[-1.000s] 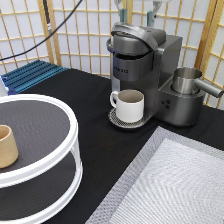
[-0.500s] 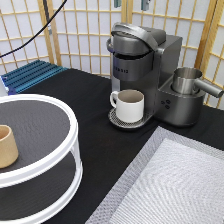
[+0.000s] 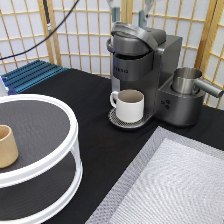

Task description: Make coffee

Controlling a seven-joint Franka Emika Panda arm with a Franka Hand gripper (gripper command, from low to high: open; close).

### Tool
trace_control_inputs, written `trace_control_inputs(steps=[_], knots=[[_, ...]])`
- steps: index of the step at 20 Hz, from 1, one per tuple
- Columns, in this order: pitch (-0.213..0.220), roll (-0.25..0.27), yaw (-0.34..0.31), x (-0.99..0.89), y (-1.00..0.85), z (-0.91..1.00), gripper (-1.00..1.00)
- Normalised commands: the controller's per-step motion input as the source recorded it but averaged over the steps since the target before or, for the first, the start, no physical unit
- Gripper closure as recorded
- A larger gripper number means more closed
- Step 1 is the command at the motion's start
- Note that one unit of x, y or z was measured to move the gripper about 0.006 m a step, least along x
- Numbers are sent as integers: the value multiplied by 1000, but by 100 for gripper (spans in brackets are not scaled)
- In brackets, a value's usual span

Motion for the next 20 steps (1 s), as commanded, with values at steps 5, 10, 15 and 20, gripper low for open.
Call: trace_control_inputs(steps=[5, 10, 15, 20], knots=[[0, -27, 0, 33, -139, -1000, -100], [44, 10, 0, 140, -319, -877, -100], [-18, 6, 0, -269, 525, 606, -100], [-12, 42, 0, -463, 274, 933, -100]])
